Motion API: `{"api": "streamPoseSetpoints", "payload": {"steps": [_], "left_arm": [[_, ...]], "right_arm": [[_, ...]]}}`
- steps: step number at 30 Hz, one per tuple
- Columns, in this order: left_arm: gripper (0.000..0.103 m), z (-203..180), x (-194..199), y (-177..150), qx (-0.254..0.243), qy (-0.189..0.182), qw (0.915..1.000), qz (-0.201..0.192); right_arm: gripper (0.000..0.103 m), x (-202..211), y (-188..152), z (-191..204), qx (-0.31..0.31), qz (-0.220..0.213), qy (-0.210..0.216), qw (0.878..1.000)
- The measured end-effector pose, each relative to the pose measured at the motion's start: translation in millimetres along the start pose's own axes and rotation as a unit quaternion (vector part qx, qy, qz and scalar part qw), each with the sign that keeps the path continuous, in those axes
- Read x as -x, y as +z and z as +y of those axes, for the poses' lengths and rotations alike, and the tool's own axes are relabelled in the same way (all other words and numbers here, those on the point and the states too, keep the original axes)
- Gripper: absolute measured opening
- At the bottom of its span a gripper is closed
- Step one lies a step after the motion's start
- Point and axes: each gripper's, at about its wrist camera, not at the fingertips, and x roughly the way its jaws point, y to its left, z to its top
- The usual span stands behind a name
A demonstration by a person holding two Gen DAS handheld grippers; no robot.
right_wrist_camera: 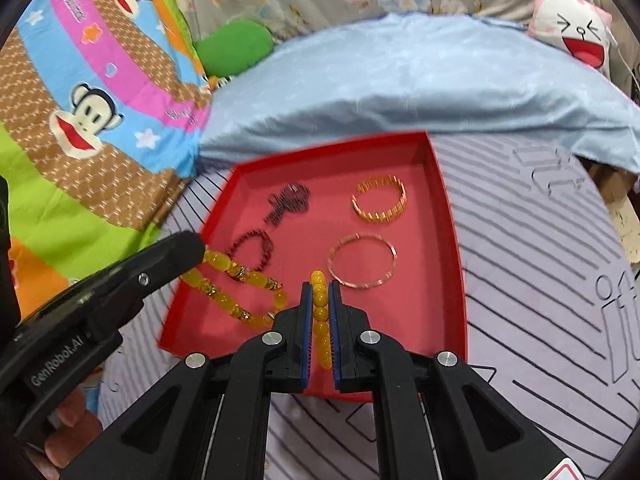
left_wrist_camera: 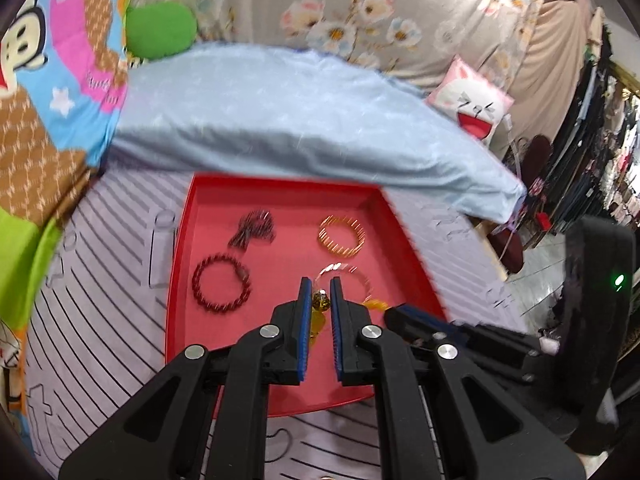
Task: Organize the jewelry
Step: 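Carry both yellow bracelets into the red tray and open both tools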
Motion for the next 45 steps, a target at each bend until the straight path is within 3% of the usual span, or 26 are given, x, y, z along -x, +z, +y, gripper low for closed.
{"api": "streamPoseSetpoints", "payload": {"steps": [9, 22, 26, 32, 45], "left_arm": [[0.009, 30.1, -23.9, -23.5, 0.011, 0.035, 0.9990, 0.026], [0.009, 34.3, -38.0, -41.8, -0.015, 0.088, 0.9955, 0.033], [0.019, 34.8, -35.6, -41.6, -0.011, 0.091, 0.9955, 0.026], [0.019, 34.4, -27.8, -38.5, -0.007, 0.090, 0.9957, 0.019], [0.021, 20.1, 11.0, -44.3, -0.013, 0.082, 0.9966, -0.002]], "right_arm": [[0.007, -21.5, -11.4, -10.4, 0.013, 0.013, -0.038, 0.999], [0.009, -28.6, -18.6, -4.3, 0.044, 0.006, -0.072, 0.996], [0.013, -25.3, -18.2, -3.6, 0.042, -0.001, -0.070, 0.997], [0.022, -14.9, -16.3, -1.6, 0.039, -0.012, -0.067, 0.997], [0.023, 28.3, -33.7, 1.6, 0.039, -0.031, -0.064, 0.997]]}}
